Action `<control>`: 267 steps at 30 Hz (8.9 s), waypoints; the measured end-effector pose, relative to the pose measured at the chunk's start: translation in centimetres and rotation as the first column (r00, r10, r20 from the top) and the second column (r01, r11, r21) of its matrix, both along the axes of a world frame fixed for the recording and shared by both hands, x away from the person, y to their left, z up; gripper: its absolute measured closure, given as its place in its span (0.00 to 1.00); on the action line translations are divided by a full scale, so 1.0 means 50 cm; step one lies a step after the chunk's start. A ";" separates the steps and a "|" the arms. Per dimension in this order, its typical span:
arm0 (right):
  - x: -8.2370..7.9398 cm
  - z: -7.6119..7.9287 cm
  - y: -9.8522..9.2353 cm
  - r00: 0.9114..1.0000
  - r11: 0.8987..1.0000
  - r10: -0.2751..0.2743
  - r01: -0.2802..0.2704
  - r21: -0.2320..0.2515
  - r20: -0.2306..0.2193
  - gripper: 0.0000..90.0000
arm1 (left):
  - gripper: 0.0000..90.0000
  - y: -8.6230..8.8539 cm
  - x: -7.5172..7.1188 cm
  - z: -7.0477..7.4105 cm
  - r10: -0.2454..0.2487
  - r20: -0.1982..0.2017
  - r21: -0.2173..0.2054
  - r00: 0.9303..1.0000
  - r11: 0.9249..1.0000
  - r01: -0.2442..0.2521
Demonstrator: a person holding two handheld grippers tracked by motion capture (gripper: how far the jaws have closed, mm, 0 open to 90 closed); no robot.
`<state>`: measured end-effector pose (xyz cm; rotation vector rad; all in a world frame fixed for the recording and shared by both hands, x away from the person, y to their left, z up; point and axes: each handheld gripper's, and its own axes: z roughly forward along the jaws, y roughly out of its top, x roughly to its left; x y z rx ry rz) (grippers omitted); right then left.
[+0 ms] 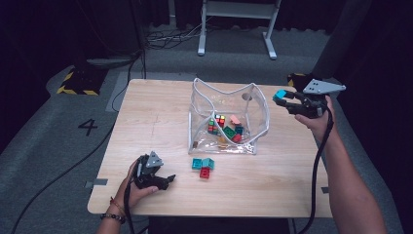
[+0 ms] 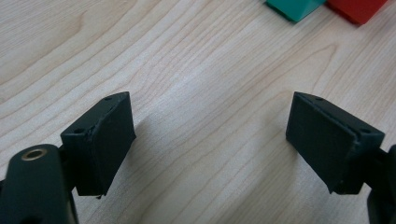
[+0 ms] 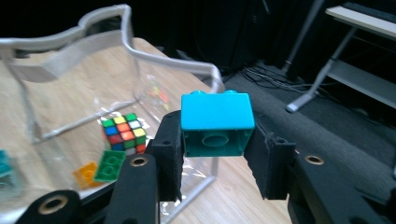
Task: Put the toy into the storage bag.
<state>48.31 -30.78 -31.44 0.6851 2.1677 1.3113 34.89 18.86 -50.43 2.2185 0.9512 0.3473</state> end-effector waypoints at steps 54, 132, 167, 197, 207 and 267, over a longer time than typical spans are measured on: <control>0.060 -0.048 0.278 0.943 0.816 0.210 -0.315 -0.485 -0.260 0.65 | 0.17 0.000 0.000 0.000 0.000 -0.002 0.000 1.000 1.000 0.000; -0.241 -0.094 0.158 0.933 0.933 0.359 -0.359 0.028 -0.031 0.45 | 0.17 0.000 -0.001 0.000 0.001 -0.002 0.001 1.000 1.000 -0.001; -0.150 -0.325 0.376 0.906 0.912 0.356 -0.390 -0.128 -0.228 0.54 | 0.17 0.000 -0.001 0.000 0.002 0.000 0.001 1.000 1.000 -0.002; -0.181 -0.337 0.268 0.892 0.911 0.326 -0.385 -0.146 -0.315 0.66 | 0.17 0.000 -0.001 0.001 0.000 -0.002 0.002 1.000 1.000 0.000; -0.186 -0.344 0.151 0.916 0.942 0.254 -0.307 -0.137 -0.310 0.64 | 0.17 0.000 -0.001 0.000 0.001 -0.002 0.001 1.000 1.000 -0.001; -0.047 -0.246 -0.072 0.980 0.988 -0.149 0.151 0.006 -0.134 0.66 | 0.17 0.000 -0.001 0.000 0.000 -0.002 0.001 1.000 1.000 0.000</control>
